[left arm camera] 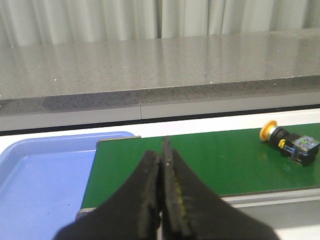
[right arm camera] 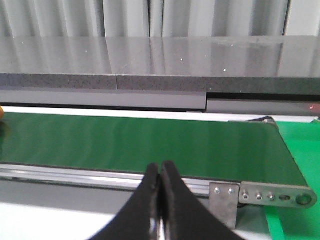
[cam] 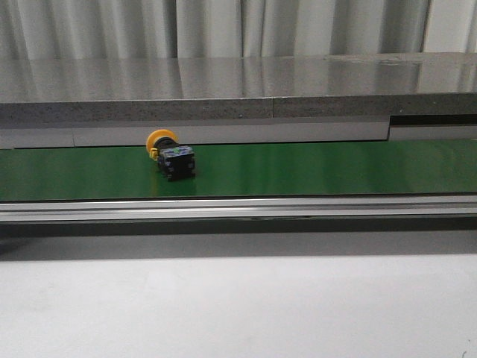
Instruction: Move button from left to right
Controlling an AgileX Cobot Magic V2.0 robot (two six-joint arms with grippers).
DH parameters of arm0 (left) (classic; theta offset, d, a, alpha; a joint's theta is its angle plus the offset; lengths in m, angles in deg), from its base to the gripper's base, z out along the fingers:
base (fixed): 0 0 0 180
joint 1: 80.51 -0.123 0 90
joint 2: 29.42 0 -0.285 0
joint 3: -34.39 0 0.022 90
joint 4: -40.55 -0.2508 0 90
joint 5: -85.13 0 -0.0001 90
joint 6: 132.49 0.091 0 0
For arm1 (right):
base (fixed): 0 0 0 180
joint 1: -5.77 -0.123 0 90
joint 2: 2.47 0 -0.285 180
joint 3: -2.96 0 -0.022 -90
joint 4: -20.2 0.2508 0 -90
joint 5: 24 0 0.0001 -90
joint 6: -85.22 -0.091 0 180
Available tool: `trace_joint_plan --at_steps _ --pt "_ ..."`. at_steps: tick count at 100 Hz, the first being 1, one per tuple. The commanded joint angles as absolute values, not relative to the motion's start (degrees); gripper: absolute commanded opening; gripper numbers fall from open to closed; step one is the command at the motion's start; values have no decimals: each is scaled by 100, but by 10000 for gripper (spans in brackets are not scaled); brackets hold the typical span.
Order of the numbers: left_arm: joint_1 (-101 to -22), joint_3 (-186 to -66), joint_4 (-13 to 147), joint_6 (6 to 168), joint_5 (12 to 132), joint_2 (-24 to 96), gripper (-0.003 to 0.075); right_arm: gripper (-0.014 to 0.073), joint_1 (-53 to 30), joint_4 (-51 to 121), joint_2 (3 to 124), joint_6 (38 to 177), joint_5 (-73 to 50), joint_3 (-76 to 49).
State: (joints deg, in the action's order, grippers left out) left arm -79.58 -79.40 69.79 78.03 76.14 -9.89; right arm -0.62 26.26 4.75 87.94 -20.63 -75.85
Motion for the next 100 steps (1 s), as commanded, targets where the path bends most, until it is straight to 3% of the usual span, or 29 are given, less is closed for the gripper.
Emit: trace_joint_plan --at_steps 1,18,39,77,100 --pt "-7905 -8104 7042 7811 8005 -928 -19 -67 -47 2579 406 8822 -2852 -7474" --pt "-7905 -8104 7042 7811 8005 -928 -19 -67 -47 2589 418 8822 -2896 -7263" --pt "-7905 -8104 7042 7811 8005 -928 -19 -67 -47 2642 716 8822 -1693 -6241" --pt "-7905 -8104 7042 7811 8005 -928 -19 -67 -53 2642 2855 8822 643 -4047" --pt "-7905 -8104 7042 7811 8005 -928 -19 -67 -53 2648 4165 8822 1120 -3124"
